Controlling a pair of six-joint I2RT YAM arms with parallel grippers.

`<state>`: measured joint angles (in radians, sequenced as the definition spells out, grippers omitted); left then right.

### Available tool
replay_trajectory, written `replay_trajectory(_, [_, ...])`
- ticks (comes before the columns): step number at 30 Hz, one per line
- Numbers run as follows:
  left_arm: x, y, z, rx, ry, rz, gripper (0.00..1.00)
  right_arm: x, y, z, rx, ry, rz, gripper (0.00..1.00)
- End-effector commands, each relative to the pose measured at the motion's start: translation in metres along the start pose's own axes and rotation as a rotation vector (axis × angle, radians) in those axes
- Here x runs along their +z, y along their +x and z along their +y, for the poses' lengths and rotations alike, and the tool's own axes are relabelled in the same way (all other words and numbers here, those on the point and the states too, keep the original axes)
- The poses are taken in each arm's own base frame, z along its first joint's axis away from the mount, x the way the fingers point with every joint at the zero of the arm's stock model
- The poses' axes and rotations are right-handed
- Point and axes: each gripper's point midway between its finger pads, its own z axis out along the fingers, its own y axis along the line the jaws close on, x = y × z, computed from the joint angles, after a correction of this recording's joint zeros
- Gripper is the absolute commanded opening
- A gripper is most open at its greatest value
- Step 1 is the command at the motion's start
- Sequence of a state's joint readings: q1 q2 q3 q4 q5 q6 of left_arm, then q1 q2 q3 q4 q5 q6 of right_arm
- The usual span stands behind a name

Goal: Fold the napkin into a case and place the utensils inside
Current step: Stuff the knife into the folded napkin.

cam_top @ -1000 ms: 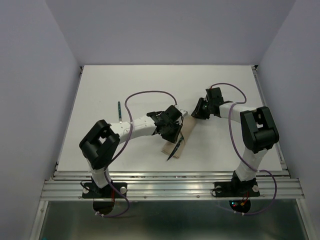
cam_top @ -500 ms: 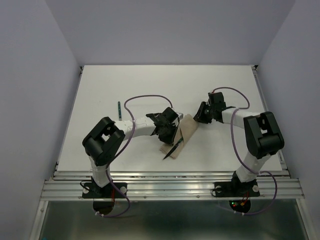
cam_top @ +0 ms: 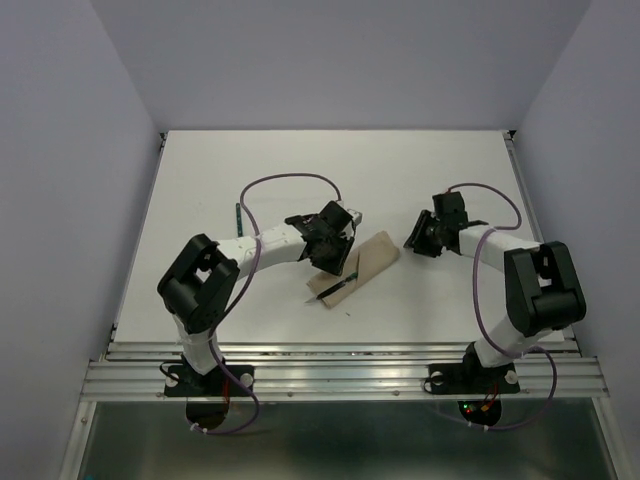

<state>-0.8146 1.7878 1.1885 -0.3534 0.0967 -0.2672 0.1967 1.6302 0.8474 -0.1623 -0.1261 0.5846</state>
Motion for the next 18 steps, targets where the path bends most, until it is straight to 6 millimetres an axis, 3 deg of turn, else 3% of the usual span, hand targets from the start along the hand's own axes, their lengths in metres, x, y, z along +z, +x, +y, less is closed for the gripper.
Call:
replay_trajectory(1, [-0.038,-0.028,-0.014,0.057,0.062,-0.109,0.43,-0.019,0.007,-0.009,0.035,0.008,0.002,0.48])
replay_trajectory(7, [-0.029,-0.024,-0.020,0.106,0.072,-0.082,0.50,-0.031,0.030,0.005,0.086,-0.122,0.044,0.57])
replay_trajectory(8, [-0.028,-0.023,-0.021,0.117,0.074,-0.079,0.50,-0.036,0.024,0.015,0.087,-0.172,0.013,0.58])
replay_trajectory(9, [-0.027,-0.023,-0.021,0.141,0.075,-0.079,0.50,-0.037,0.035,0.017,0.100,-0.207,0.037,0.59])
replay_trajectory(11, [-0.023,-0.022,-0.024,0.169,0.083,-0.079,0.50,-0.040,0.033,0.025,0.121,-0.251,0.023,0.60])
replay_trajectory(14, [-0.017,-0.022,-0.028,0.205,0.104,-0.077,0.50,-0.037,0.040,0.027,0.129,-0.261,0.054,0.60])
replay_trajectory(18, [-0.008,-0.020,-0.032,0.233,0.124,-0.051,0.50,-0.029,0.034,0.031,0.127,-0.278,0.046,0.59])
